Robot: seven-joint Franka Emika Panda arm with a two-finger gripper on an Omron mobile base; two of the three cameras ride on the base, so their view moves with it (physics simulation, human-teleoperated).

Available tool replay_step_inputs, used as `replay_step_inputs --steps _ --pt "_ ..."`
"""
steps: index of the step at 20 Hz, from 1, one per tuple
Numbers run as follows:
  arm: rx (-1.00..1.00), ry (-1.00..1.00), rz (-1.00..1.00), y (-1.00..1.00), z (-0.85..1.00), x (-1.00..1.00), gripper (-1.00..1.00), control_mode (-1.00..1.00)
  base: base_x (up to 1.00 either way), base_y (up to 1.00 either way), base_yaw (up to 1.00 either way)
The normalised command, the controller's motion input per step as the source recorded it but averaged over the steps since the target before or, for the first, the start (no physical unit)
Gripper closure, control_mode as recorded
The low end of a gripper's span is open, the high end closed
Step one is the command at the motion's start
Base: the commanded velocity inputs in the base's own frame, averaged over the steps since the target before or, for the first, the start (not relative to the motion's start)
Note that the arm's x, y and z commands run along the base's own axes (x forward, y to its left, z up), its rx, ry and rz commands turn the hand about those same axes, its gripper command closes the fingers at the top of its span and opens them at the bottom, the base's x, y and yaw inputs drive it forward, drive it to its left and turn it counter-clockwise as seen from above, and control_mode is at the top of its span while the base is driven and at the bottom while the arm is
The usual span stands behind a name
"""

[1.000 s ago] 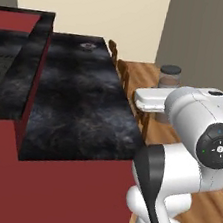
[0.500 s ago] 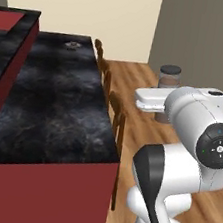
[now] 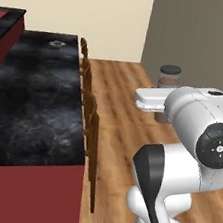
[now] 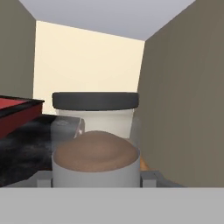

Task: Take the cinnamon bottle from the cabinet and place it on the dining table, next to the plate with the cupcake. Then take the chocolate from the dining counter and place it on the cupcake plate.

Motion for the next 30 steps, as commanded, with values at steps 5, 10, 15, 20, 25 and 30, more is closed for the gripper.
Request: replay_step_inputs --steps 5,10,15,20,25,30 --pt "0.00 0.00 0.00 0.00 0.00 0.00 1.00 1.00 0.29 -0.59 0.00" --pt "0.00 0.00 0.00 0.00 0.00 0.00 1.00 1.00 0.51 -0.46 0.00" --pt "0.00 0.00 0.00 0.00 0.00 0.00 1.00 1.00 0.54 -0.34 0.00" --pt "0.00 0.00 0.00 0.00 0.00 0.00 1.00 1.00 0.50 -0.25 0.00" --pt "0.00 0.00 0.00 0.00 0.00 0.00 1.00 1.00 0.53 -0.26 0.00" --pt "0.00 0.00 0.00 0.00 0.00 0.00 1.00 1.00 0.53 -0.25 0.00"
